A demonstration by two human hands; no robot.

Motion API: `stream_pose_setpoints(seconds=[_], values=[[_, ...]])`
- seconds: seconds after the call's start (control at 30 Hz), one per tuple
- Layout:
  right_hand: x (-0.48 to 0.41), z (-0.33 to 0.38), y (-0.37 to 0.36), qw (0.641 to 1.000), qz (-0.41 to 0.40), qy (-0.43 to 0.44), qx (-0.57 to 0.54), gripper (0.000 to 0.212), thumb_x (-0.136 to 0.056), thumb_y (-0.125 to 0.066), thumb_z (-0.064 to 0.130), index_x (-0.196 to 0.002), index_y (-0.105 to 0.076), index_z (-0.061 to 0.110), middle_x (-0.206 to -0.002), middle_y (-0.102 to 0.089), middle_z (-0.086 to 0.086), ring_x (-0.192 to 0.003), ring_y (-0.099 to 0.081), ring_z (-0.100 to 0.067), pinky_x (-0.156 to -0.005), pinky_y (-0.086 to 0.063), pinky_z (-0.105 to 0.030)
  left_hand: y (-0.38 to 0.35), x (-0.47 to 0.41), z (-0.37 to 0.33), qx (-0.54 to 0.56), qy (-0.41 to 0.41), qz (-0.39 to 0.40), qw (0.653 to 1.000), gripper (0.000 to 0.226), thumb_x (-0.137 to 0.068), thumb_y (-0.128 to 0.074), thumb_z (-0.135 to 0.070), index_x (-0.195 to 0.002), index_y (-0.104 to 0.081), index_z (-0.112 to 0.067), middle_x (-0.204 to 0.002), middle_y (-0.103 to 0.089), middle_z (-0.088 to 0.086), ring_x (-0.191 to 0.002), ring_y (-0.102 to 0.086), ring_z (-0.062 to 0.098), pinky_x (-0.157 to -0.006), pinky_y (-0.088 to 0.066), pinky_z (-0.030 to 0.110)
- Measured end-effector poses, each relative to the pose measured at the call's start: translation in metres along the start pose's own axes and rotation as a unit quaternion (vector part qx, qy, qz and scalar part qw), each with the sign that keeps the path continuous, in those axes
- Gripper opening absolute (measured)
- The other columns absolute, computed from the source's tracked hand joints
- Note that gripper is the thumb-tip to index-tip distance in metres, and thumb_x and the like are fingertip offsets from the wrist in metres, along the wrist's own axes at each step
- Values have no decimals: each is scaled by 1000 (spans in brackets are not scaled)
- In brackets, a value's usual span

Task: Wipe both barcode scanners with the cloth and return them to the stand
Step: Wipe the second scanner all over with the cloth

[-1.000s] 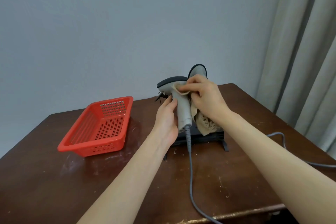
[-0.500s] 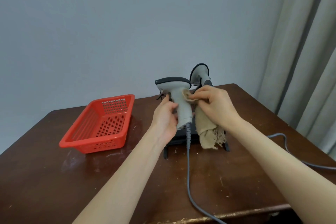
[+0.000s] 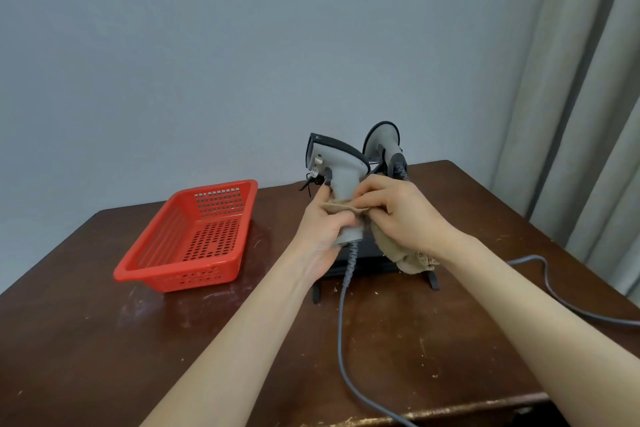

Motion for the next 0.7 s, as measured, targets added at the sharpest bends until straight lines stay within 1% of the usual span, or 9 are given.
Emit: stream_pose_setpoints(seconds=[0.03, 0.1, 0.2, 0.27, 0.37, 0.43, 0.5, 0.6, 0.7], values=[[-1, -1, 1, 1000, 1, -1, 2, 36, -81, -53, -11, -96, -75, 13, -95, -62, 3, -91, -58, -15, -83, -45, -24, 0, 0, 2, 0, 1, 8, 1000, 49, -77, -41, 28, -105, -52, -11, -91, -64, 9, -80, -65, 18, -62, -53, 25], [-9, -6, 5, 998, -50, -18, 15, 34, -82, -54, -8, -97, -75, 15, -94, -59, 5, -89, -56, -14, -79, -45, -27, -3, 0, 3, -12, 1, 15, 1000, 49, -78, -40, 26, -109, -52, -10, -98, -61, 12, -85, -63, 19, -62, -53, 26], [-24, -9, 14, 986, -149, -53, 52, 30, -85, -54, -3, -96, -75, 15, -96, -60, 0, -88, -56, -19, -72, -47, -33, -11, -1, 5, -5, 3, 31, 999, 60, -82, -42, 22, -132, -45, -12, -117, -60, 10, -92, -62, 22, -67, -55, 33], [-28, -8, 13, 981, -176, -58, 59, 29, -85, -54, -3, -94, -75, 14, -96, -62, -2, -89, -58, -23, -70, -48, -35, -12, -2, 4, -1, -3, 33, 999, 62, -83, -42, 20, -134, -43, -15, -115, -60, 7, -88, -62, 21, -67, -54, 34], [-21, -7, 3, 985, -163, -31, 43, 30, -81, -56, -7, -93, -75, 12, -94, -63, -3, -88, -59, -24, -73, -48, -34, -11, -2, 2, 10, -8, 18, 1000, 53, -82, -40, 18, -125, -49, -13, -102, -61, 10, -81, -60, 21, -60, -52, 32], [-11, -3, -4, 992, -121, -2, 37, 30, -80, -57, -8, -92, -76, 12, -92, -62, -1, -88, -58, -21, -74, -45, -29, -8, -1, 2, 58, 4, -3, 998, 33, -84, -40, 11, -105, -54, -10, -91, -60, 11, -75, -59, 21, -57, -49, 32], [-4, 0, -7, 996, -79, 19, 31, 29, -79, -58, -7, -92, -76, 13, -90, -62, 0, -86, -57, -19, -74, -45, -28, -4, 0, 3, 106, 25, -3, 994, 14, -89, -42, -6, -91, -55, -11, -85, -59, 9, -71, -58, 19, -58, -46, 32], [-11, -5, 0, 996, -89, -13, 27, 31, -82, -57, -5, -94, -76, 16, -92, -60, 1, -88, -56, -17, -76, -47, -32, -7, 0, 3, 117, 42, 0, 992, 30, -93, -41, -37, -91, -60, -13, -85, -62, 6, -73, -57, 18, -59, -43, 32], [-20, -9, 7, 989, -139, -57, 10, 30, -84, -56, -5, -96, -75, 14, -95, -60, -4, -91, -56, -21, -79, -49, -35, -13, -3, -2, 111, 33, -9, 993, 39, -93, -39, -44, -99, -63, -14, -89, -62, 7, -75, -56, 19, -58, -41, 32]])
Point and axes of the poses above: each hand's wrist, its own x-axis away from the middle knuckle, its own y-axis out of the back of the hand, z = x × y, the point moved 2 cm from there along -x, towards the middle knuckle
